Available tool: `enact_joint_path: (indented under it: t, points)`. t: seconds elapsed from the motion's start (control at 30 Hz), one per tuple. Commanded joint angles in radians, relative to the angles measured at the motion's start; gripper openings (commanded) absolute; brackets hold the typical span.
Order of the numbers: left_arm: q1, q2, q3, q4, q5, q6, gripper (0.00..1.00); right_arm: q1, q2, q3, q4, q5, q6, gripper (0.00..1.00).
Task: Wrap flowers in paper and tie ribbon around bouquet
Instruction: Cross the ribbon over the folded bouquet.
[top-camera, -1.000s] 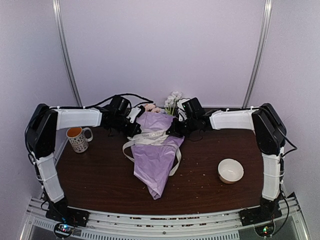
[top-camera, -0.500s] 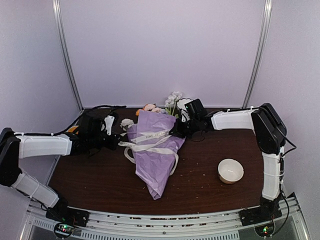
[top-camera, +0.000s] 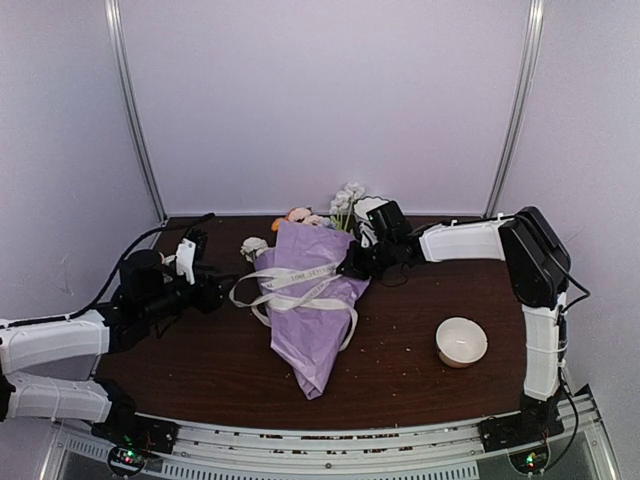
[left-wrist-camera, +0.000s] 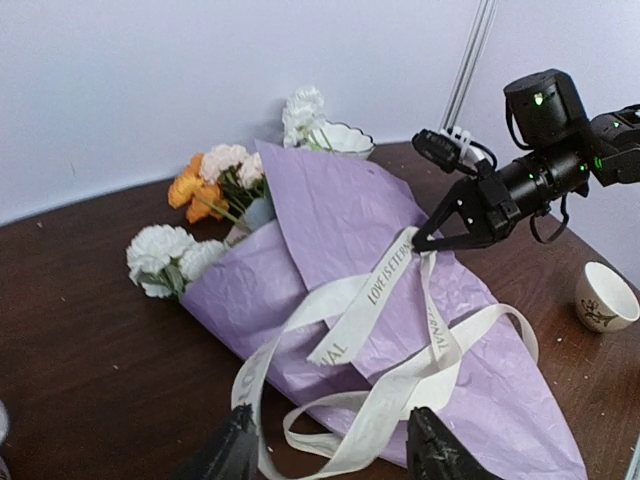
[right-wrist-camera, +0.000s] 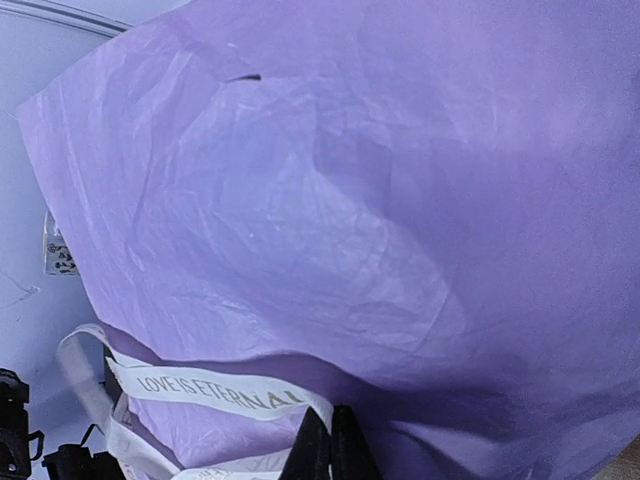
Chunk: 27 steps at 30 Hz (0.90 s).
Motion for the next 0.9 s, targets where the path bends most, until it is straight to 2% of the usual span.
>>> enact_joint_path:
  t: [0.0, 0.07, 0.13, 0.2, 0.27, 0.33, 0.47, 0.73, 0.87]
  points:
    - [-0.040, -0.050, 0.081, -0.081, -0.092, 0.229, 0.54, 0.010, 0.008, 0.031, -0.020, 0.003, -0.016, 0.00]
    - [-0.055, -0.022, 0.152, -0.145, -0.056, 0.319, 0.54, 0.011, 0.006, 0.036, -0.023, 0.003, -0.017, 0.00]
    - [-0.056, 0.049, 0.231, -0.213, 0.085, 0.417, 0.57, 0.013, 0.003, 0.038, -0.023, 0.004, -0.016, 0.00]
    - [-0.068, 0.177, 0.343, -0.352, 0.208, 0.529, 0.59, 0.013, -0.001, 0.041, -0.024, 0.003, -0.016, 0.00]
    - [-0.099, 0.299, 0.457, -0.532, 0.218, 0.644, 0.62, 0.015, -0.004, 0.045, -0.032, 0.007, -0.018, 0.00]
    - [-0.127, 0.412, 0.547, -0.629, 0.189, 0.766, 0.64, 0.015, -0.007, 0.044, -0.039, 0.010, -0.025, 0.00]
    - [-0.136, 0.562, 0.691, -0.750, 0.208, 0.901, 0.66, 0.017, -0.013, 0.043, -0.050, 0.010, -0.032, 0.00]
    - [-0.144, 0.748, 0.878, -0.898, 0.141, 0.993, 0.67, 0.019, -0.016, 0.039, -0.044, 0.007, -0.031, 0.00]
    - [-0.157, 0.794, 0.902, -0.884, 0.099, 0.970, 0.54, 0.021, -0.016, 0.040, -0.049, 0.003, -0.034, 0.00]
